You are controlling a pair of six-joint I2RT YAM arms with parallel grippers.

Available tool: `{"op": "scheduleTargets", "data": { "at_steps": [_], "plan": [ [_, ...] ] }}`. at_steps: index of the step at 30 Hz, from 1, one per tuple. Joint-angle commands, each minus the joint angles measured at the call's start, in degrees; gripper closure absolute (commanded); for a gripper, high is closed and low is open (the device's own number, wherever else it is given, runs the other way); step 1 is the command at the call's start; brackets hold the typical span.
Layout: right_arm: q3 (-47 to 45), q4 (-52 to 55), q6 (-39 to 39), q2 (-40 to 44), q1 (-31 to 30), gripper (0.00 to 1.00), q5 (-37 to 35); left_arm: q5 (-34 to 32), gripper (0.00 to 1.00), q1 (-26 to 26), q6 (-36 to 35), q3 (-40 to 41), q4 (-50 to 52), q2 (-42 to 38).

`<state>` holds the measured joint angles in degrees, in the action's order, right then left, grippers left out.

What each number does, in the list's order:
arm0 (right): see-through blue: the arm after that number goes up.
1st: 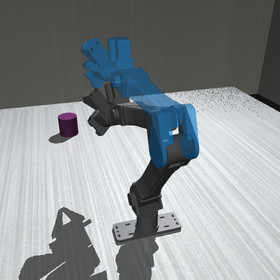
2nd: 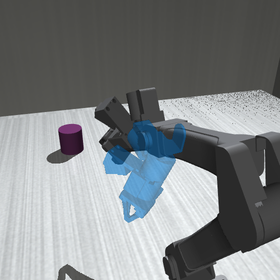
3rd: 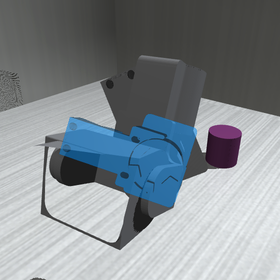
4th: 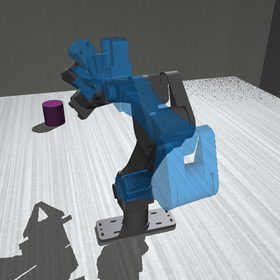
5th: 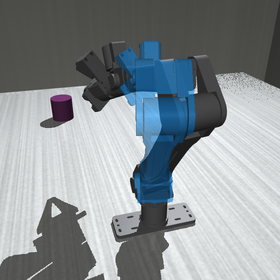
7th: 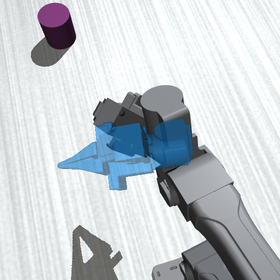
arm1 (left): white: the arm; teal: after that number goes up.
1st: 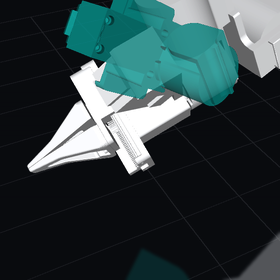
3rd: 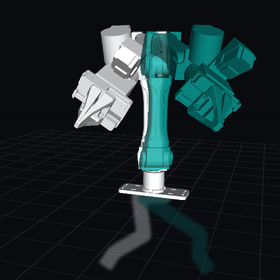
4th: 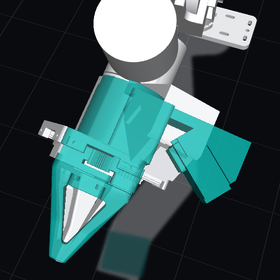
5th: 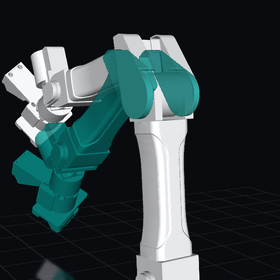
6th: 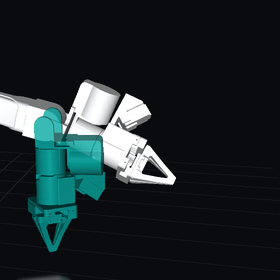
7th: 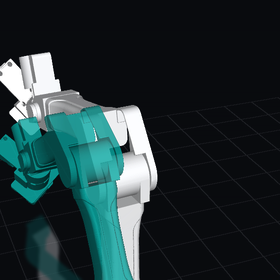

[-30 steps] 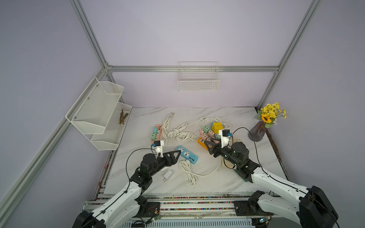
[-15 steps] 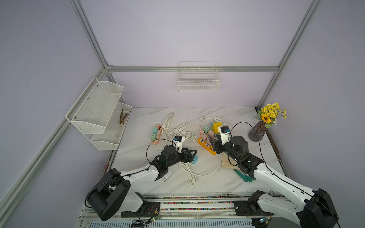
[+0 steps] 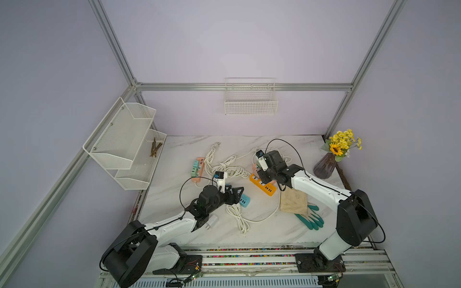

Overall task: Pull the plug off the socket
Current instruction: Remove the plug from the socket.

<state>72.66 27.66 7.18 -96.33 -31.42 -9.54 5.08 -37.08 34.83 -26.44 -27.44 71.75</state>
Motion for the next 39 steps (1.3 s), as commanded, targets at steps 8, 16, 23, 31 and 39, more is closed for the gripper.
{"op": "scheduleTargets", "data": {
  "at_steps": [8, 16, 23, 31, 39],
  "plan": [
    [7.01, 11.34, 3.41, -5.98, 1.59, 0.47, 1.48, -1.17, 0.16, 0.68, -1.26, -0.11, -0.1, -0.85],
    [9.12, 13.24, 3.45, -10.11, 2.76, 0.5, 3.39, -0.72, 0.16, 0.78, -1.17, -0.34, -0.26, -0.21],
    [10.35, 14.33, 3.37, -11.16, 2.9, 0.61, 5.55, -0.51, 0.16, 0.79, -0.99, -0.44, -0.27, -0.04],
    [8.55, 15.44, 1.02, -9.91, 2.83, 0.8, 11.28, 2.51, 0.17, 0.92, 0.73, -1.36, -2.17, 3.14],
    [-0.9, 10.5, -6.73, -2.77, 1.88, 0.82, 14.27, 17.81, 0.34, 0.91, 12.56, -10.47, -6.99, 20.47]
  ]
}}
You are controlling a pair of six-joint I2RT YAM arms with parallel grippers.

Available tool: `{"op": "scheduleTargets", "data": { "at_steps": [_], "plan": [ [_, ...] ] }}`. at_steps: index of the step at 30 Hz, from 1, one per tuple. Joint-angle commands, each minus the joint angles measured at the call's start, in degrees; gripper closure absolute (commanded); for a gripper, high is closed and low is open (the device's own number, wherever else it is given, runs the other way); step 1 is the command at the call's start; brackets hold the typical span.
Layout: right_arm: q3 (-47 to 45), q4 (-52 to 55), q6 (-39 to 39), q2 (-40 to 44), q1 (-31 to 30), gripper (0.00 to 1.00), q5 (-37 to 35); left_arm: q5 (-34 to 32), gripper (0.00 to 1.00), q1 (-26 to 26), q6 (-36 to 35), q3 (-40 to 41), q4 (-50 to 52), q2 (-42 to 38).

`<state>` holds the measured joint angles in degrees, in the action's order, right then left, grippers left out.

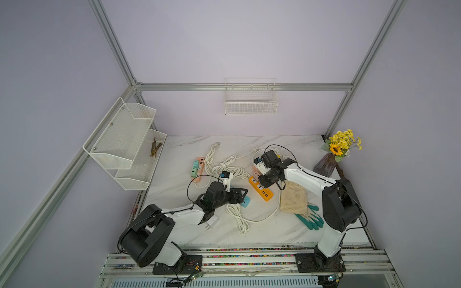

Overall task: Pull the plug off the socket
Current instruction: Remove the plug from the socket.

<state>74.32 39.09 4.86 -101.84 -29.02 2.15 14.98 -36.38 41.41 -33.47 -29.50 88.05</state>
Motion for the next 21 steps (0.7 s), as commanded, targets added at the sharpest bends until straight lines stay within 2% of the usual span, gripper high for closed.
{"op": "scheduleTargets", "data": {
  "at_steps": [1, 3, 6, 9, 14, 21],
  "plan": [
    [-3.64, -1.48, -5.45, 3.66, -0.55, 0.82, 2.1, 9.71, 0.39, 0.18, 8.52, -4.75, -6.5, 7.13],
    [-5.54, -2.73, -6.76, 4.86, -0.65, 0.82, 2.13, 12.67, 0.48, -0.09, 13.02, -7.14, -9.01, 12.18],
    [-8.86, -5.23, -8.01, 6.92, -0.83, 0.82, 1.59, 12.33, 0.53, -0.54, 17.65, -10.35, -7.88, 16.75],
    [-11.07, -6.7, -8.65, 7.94, -0.77, 0.81, 0.26, 8.81, 0.53, -1.1, 18.38, -12.97, -2.67, 17.22],
    [-13.38, -9.05, -10.01, 9.11, -0.93, 0.81, -0.22, 0.34, 0.5, -2.64, 19.51, -17.77, 12.9, 16.6],
    [-14.18, -10.28, -11.8, 8.63, -1.92, 0.8, -1.62, 4.41, 0.49, -3.5, 22.13, -20.64, 14.23, 20.71]
  ]
}}
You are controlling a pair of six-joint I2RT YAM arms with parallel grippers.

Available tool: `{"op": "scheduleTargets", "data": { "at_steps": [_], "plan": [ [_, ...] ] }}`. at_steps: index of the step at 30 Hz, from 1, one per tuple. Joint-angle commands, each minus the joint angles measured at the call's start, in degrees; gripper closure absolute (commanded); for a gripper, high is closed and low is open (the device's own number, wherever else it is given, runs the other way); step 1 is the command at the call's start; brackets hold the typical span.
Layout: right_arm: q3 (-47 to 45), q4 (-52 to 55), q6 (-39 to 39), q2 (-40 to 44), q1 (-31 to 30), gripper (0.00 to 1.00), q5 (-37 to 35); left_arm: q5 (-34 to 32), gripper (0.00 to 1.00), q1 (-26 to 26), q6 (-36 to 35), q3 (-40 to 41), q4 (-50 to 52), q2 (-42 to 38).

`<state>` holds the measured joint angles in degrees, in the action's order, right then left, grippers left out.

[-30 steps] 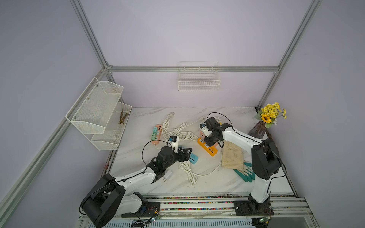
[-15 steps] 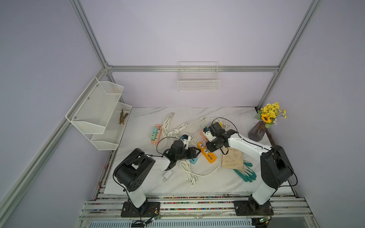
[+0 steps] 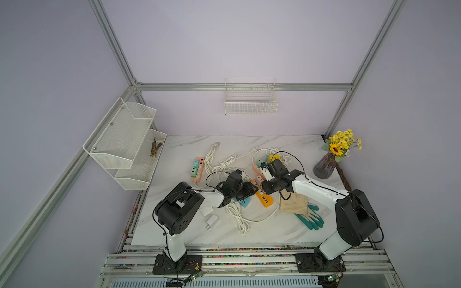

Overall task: Pull the plug off the socket
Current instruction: Remove the plug from the socket.

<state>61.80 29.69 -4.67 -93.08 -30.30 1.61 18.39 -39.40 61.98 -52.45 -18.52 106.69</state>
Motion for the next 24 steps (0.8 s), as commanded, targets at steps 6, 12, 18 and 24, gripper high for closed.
{"op": "scheduleTargets", "data": {
  "at_steps": [6, 12, 18, 24],
  "plan": [
    [-1.51, -1.08, -2.54, -1.65, -1.44, 0.8, -2.29, 3.34, 0.48, -1.08, 0.78, -3.0, 4.71, 5.14],
    [-0.87, -0.86, -2.59, -2.89, -3.15, 0.8, -3.73, 0.53, 0.58, -1.03, 0.48, -2.96, 10.26, 5.88],
    [-0.64, -1.07, -2.54, -2.46, -4.54, 0.8, -4.42, 0.59, 0.59, -1.03, 0.18, -4.51, 13.71, 7.85],
    [-0.72, -1.39, -2.63, -2.19, -4.94, 0.8, -5.73, -1.35, 0.67, -0.99, -0.45, -5.91, 17.96, 8.56]
  ]
}}
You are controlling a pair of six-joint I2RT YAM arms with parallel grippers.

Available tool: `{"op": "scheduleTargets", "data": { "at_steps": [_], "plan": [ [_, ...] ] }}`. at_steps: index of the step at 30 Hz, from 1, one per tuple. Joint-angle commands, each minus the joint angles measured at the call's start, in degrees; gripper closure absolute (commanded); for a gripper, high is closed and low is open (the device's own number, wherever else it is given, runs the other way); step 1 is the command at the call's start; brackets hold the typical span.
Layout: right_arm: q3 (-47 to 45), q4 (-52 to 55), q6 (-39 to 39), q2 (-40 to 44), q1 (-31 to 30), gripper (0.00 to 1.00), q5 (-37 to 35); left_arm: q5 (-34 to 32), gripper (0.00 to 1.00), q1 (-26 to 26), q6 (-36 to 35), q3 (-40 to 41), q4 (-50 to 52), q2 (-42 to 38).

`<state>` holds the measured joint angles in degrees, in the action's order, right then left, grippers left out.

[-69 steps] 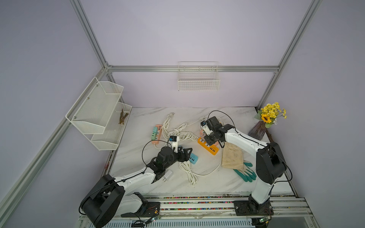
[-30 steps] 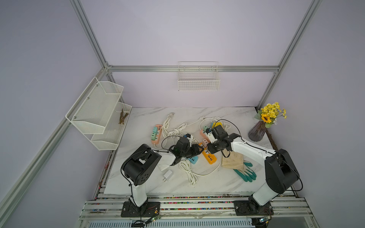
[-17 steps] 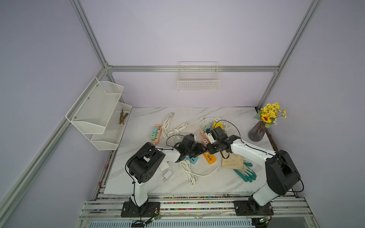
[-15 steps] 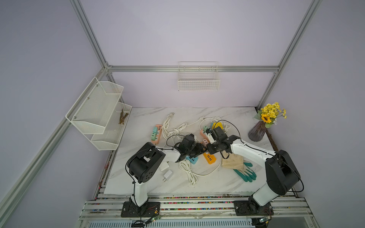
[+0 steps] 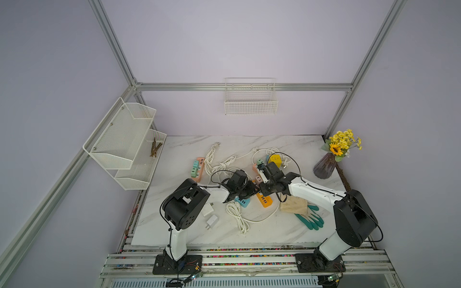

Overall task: Pull the plug off the socket
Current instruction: Remove the plug from the socket.

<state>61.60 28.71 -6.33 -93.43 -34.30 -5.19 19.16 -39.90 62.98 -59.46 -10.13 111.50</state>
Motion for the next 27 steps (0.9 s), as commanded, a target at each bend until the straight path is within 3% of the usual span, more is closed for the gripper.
{"op": "scheduleTargets", "data": {
  "at_steps": [1, 9, 12, 17, 19, 24, 27],
  "plan": [
    [-0.61, -0.47, -1.06, -1.76, -0.95, 0.8, 0.8, -2.2, 0.67, -0.53, -1.54, 1.02, 9.96, 3.86],
    [0.58, -2.98, -1.32, -3.86, -4.06, 0.82, 7.76, -3.08, 0.72, -0.53, -2.12, -0.13, 11.1, 6.94],
    [2.79, -1.31, -2.2, -5.68, -6.81, 0.83, 3.26, -2.73, 0.73, -0.44, -1.97, -0.48, 11.1, 7.93],
    [0.75, -0.49, -4.91, -3.56, -4.77, 0.83, -9.23, -3.86, 0.75, 0.33, -2.14, 0.3, 10.94, 7.61],
    [-0.27, -0.87, -5.1, -2.03, -2.8, 0.84, -5.68, -4.01, 0.75, 0.69, -2.16, 0.53, 10.76, 7.67],
    [-0.1, -3.67, -3.61, -0.88, -4.23, 0.85, 6.99, -3.54, 0.76, 1.24, -2.34, 0.51, 10.41, 8.46],
    [0.19, -3.77, -4.23, -0.53, -5.32, 0.85, 5.01, -3.25, 0.76, 1.33, -2.64, 0.32, 10.17, 8.64]
  ]
}}
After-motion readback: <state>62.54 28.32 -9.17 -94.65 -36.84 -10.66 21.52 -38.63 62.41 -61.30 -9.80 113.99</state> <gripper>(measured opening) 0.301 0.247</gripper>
